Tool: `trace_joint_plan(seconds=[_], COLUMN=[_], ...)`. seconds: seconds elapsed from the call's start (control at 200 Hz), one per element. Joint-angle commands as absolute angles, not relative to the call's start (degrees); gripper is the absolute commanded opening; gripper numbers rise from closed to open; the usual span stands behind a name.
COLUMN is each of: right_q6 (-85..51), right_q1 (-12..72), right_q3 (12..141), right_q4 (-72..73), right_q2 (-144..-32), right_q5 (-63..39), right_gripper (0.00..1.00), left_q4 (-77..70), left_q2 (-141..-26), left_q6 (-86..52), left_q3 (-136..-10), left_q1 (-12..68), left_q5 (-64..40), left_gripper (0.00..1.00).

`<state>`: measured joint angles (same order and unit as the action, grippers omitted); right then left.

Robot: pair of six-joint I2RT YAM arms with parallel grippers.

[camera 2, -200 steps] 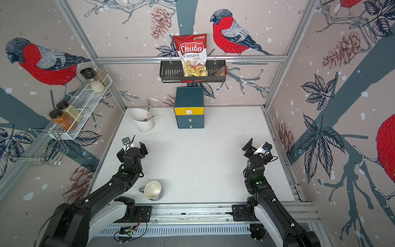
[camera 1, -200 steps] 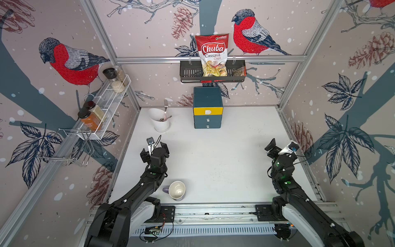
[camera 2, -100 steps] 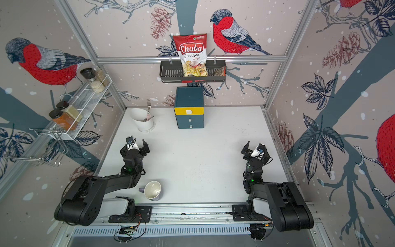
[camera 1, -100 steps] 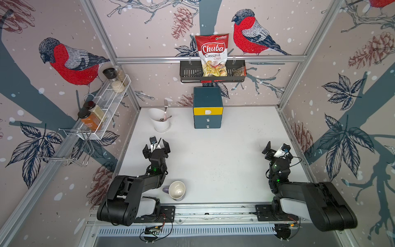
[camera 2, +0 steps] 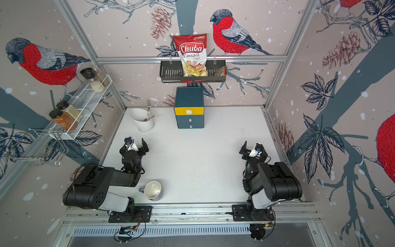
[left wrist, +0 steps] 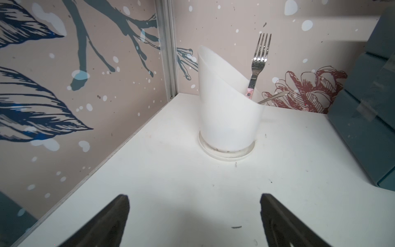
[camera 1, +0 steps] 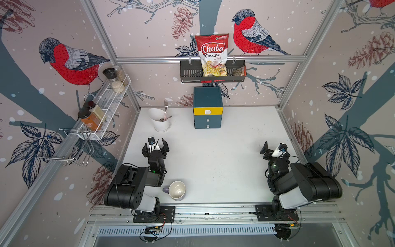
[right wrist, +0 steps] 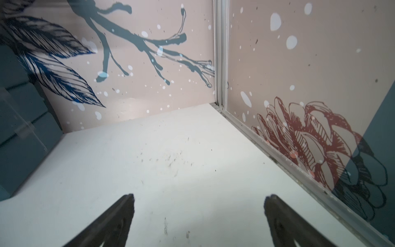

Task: Put the binder clips in the drawer according to color
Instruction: Reset both arms

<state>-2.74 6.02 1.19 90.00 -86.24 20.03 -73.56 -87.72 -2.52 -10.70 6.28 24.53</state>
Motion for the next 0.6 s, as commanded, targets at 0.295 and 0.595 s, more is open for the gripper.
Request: trace_joint_plan(seconds=[0.295, 0.595], right_q6=[-4.7, -4.7], right_q1=[1.9, 2.0], right_q3=[12.7, 12.8], right_q4=[71.1, 70.6], right_q2=[-86.5, -86.5], right_q5=[13.0, 13.0], right_gripper=[1.00, 1.00], left_q4=[-70.6, -70.2], left_q2=[-87.4, -87.2], left_q6=[-4.1, -4.2], left_q3=[-13.7, -13.8], left_q1=[3.2, 3.2], left_q5=[19.6, 19.4], left_gripper=[0.98, 0.98])
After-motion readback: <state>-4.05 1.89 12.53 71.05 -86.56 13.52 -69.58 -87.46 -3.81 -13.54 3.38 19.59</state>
